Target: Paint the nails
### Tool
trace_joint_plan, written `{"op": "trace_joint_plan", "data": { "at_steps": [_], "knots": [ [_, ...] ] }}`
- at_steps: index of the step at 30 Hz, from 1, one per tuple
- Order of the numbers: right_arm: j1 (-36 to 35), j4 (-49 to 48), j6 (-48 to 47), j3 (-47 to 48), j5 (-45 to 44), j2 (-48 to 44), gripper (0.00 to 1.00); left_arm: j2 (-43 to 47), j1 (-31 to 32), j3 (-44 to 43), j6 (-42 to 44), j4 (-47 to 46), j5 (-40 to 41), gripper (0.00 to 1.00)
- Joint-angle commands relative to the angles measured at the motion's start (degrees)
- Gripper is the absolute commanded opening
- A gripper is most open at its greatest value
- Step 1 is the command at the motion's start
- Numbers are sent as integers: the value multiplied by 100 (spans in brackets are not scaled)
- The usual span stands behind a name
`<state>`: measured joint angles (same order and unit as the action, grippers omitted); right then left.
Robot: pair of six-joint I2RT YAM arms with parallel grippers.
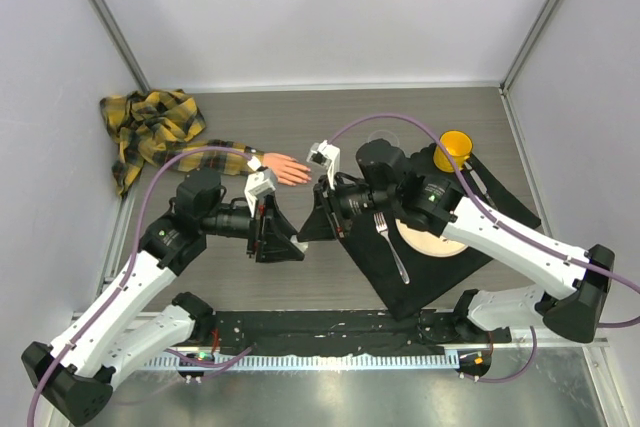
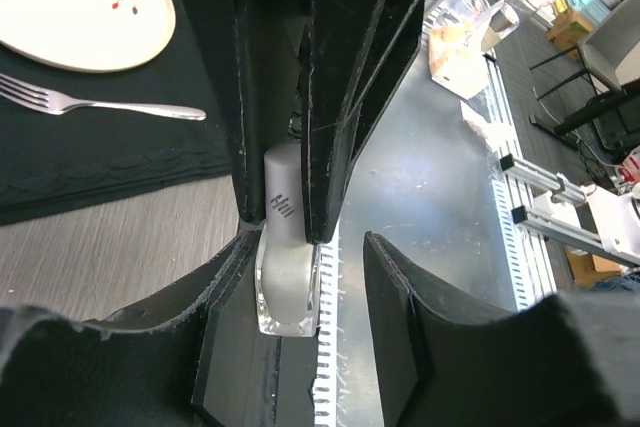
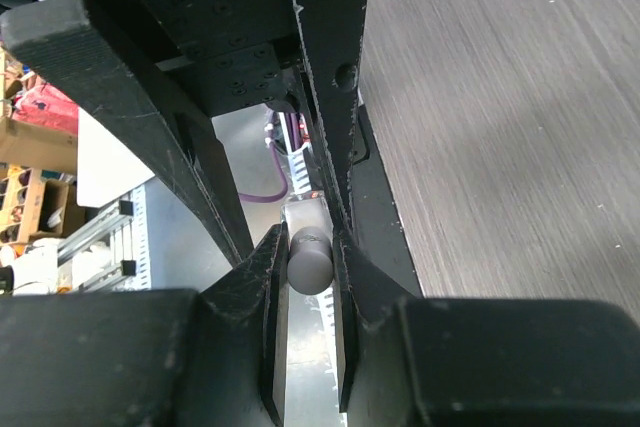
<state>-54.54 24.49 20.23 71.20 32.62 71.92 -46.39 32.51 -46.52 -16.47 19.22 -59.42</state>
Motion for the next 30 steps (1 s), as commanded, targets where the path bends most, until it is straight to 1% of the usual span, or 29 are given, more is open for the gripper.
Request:
{"op": "trace_joint_plan", "data": {
  "at_steps": [1, 4, 9, 12, 14, 17, 18, 19, 20, 21, 22, 23, 24, 25, 26, 28, 30],
  "knots": [
    [-12, -340, 34, 377, 201, 41, 0, -19, 27, 47, -102, -402, -386, 47],
    [-4, -348, 8, 404, 201, 33, 0, -28, 45, 56, -111, -402, -465, 47],
    [-4, -401, -28, 465, 227, -11, 0, 34, 53, 64, -120, -411, -439, 51],
    [-4, -454, -19, 474, 271, -20, 0, 7, 53, 64, -137, -419, -439, 48],
    [-4, -463, -10, 474, 306, 24, 0, -10, 53, 56, -137, -428, -413, 43],
    [-12, -472, -19, 474, 298, 41, 0, -10, 53, 38, -94, -419, -430, 31],
    [-4, -472, -28, 465, 271, 50, 1, 25, 53, 38, 11, -367, -378, 22],
    [-4, -463, -28, 474, 228, 41, 0, 51, 53, 21, 82, -306, -317, 19],
    [-4, -454, 7, 483, 36, 15, 0, 95, 53, 12, 169, -175, -116, 14],
    [-4, -410, 42, 500, -123, -2, 2, 139, 62, 3, 223, -147, 43, 0],
    [-4, -279, 103, 561, -385, -3, 10, 287, 54, -6, 275, -103, 288, 0],
    [-4, -200, 261, 597, -841, -29, 19, 384, 53, 11, 285, -129, 769, 0],
    [5, -103, 367, 614, -1071, -38, 31, 464, 53, 64, 267, -182, 1052, 0],
    [-12, -68, 516, 614, -1274, -73, 46, 656, 53, 99, 258, -269, 1290, 0],
    [-12, -59, 648, 597, -1728, -108, 52, 719, 53, 126, 267, -305, 1658, 0],
    [-134, -93, 973, 571, -2170, -205, 66, 859, 53, 161, 302, -349, 1959, 0],
    [-266, -225, 1149, 588, -2688, -214, 68, 904, 53, 161, 320, -358, 2362, 0]
  ]
}}
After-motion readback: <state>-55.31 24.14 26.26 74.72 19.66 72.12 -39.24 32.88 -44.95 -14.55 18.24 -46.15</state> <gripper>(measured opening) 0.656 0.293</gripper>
